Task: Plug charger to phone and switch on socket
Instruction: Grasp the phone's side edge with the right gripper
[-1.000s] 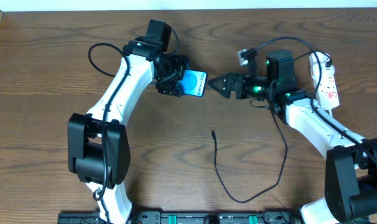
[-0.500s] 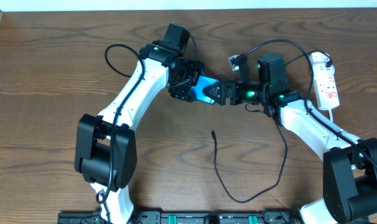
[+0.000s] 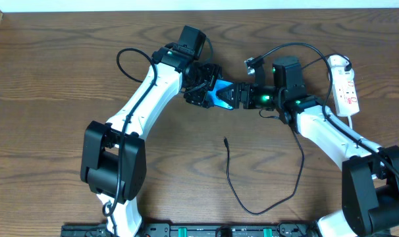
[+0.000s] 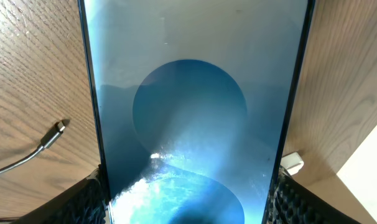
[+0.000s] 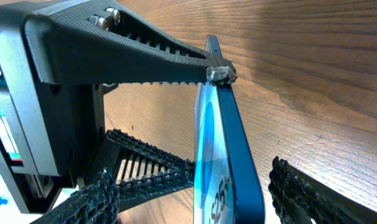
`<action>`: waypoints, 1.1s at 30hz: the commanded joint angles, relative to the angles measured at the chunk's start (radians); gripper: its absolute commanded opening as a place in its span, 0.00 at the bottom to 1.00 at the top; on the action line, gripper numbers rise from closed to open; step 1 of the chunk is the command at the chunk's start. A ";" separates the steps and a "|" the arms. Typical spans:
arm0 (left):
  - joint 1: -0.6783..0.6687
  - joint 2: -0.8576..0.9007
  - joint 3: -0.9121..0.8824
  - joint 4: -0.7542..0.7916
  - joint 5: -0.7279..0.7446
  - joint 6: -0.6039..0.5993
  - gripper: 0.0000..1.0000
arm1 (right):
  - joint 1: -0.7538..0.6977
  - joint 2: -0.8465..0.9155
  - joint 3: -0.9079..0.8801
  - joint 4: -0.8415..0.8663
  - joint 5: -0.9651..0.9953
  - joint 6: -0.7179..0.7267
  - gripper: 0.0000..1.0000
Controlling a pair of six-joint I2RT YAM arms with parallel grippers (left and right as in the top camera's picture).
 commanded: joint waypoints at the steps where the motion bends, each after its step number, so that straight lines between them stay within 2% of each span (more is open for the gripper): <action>1: 0.000 -0.019 0.014 0.003 0.029 -0.023 0.07 | 0.009 0.005 0.018 0.000 0.007 0.049 0.76; 16: 0.000 -0.019 0.014 0.010 0.069 -0.026 0.07 | 0.051 0.005 0.018 -0.008 0.085 0.041 0.71; 19: 0.000 -0.019 0.014 0.010 0.069 -0.025 0.07 | 0.051 0.004 0.018 -0.008 0.101 0.040 0.61; 23: 0.000 -0.019 0.014 0.010 0.069 -0.025 0.07 | 0.051 0.005 0.018 -0.008 0.104 0.041 0.55; 27: 0.000 -0.019 0.014 0.009 0.069 -0.025 0.07 | 0.051 0.004 0.018 -0.008 0.104 0.041 0.40; 33: -0.007 -0.019 0.014 0.010 0.069 -0.025 0.08 | 0.051 0.005 0.018 -0.008 0.105 0.041 0.31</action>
